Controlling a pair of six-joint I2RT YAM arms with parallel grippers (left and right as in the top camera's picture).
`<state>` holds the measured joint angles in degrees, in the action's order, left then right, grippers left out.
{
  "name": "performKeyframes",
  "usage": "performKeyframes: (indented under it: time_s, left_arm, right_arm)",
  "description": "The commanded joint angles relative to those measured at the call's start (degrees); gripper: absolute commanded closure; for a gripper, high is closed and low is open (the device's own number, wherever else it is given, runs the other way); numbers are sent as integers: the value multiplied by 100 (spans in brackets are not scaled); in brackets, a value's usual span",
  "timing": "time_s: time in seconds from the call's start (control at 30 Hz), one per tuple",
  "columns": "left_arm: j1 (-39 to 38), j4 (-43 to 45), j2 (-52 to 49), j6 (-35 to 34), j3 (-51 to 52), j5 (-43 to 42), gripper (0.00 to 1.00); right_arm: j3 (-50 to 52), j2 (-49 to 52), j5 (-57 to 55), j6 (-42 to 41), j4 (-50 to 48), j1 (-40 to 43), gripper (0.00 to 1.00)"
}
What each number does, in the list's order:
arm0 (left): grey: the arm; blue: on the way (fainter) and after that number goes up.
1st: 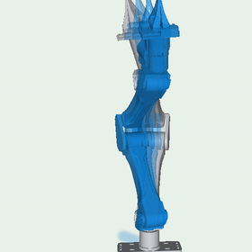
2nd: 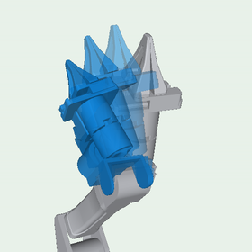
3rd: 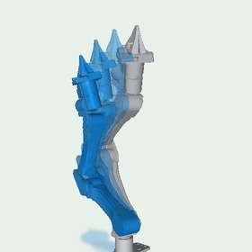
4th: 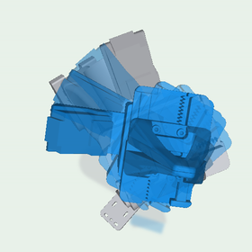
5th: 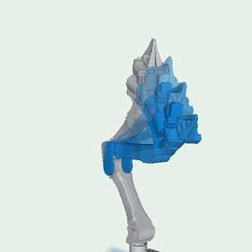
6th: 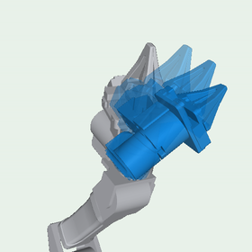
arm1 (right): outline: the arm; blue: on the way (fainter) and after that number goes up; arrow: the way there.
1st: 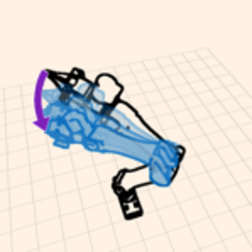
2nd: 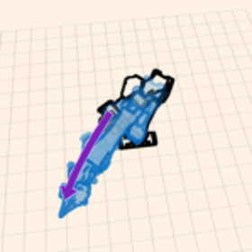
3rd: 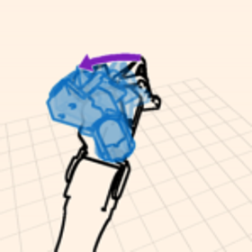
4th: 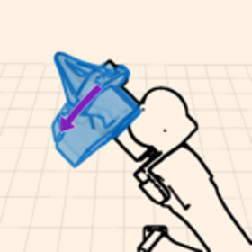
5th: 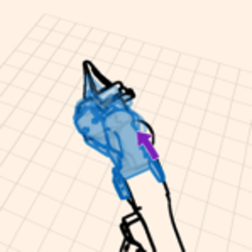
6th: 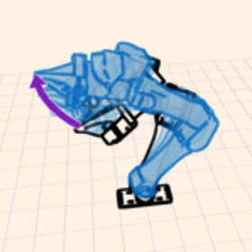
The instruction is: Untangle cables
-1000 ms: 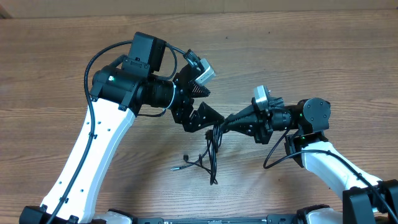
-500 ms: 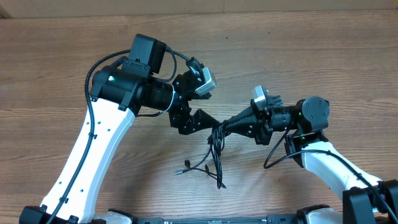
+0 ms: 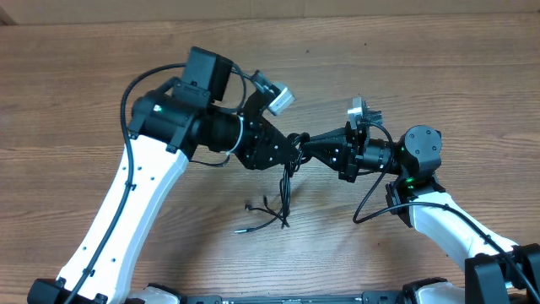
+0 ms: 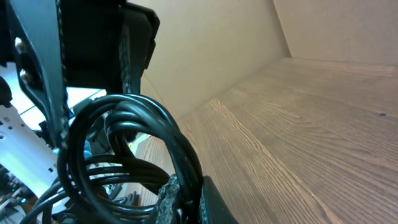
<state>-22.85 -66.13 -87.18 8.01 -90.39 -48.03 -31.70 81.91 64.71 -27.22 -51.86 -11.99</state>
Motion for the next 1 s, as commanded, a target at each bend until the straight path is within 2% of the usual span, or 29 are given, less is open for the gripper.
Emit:
performKeyframes:
  time_s: [0.0, 0.1, 0.17, 0.33, 0.47, 0.67, 0.73, 0.8, 0.97]
  left_arm:
    - [-162, 105, 28, -662, -79, 660, 66]
    - [-210, 240, 28, -831, -79, 815, 58]
    - [-232, 302, 28, -846, -79, 938, 60]
    - [-232, 291, 28, -841, -79, 1305, 96]
    - [-229, 278, 28, -671, -79, 1412, 96]
    - [-229, 275, 28, 116, -79, 1414, 96]
    - [-229, 273, 28, 343, -79, 1421, 96]
    - [-229, 295, 28, 415, -79, 1550, 96]
    - [-229, 341, 28, -459, -79, 2608, 96]
  right_arm:
    - [-20, -37, -151, -129, -52, 7, 96]
    - [-20, -37, -4, -129, -114, 7, 96]
    - [-20, -37, 140, -127, -269, 7, 96]
    - [-20, -37, 140, -129, -286, 7, 96]
    - [-20, -37, 138, -129, -243, 13, 83]
    - [-20, -37, 138, -129, -236, 13, 80]
    - [-20, -37, 136, -129, -192, 13, 71]
    - [-20, -37, 136, -129, -153, 13, 57]
    - [-20, -37, 140, -133, -44, 13, 37]
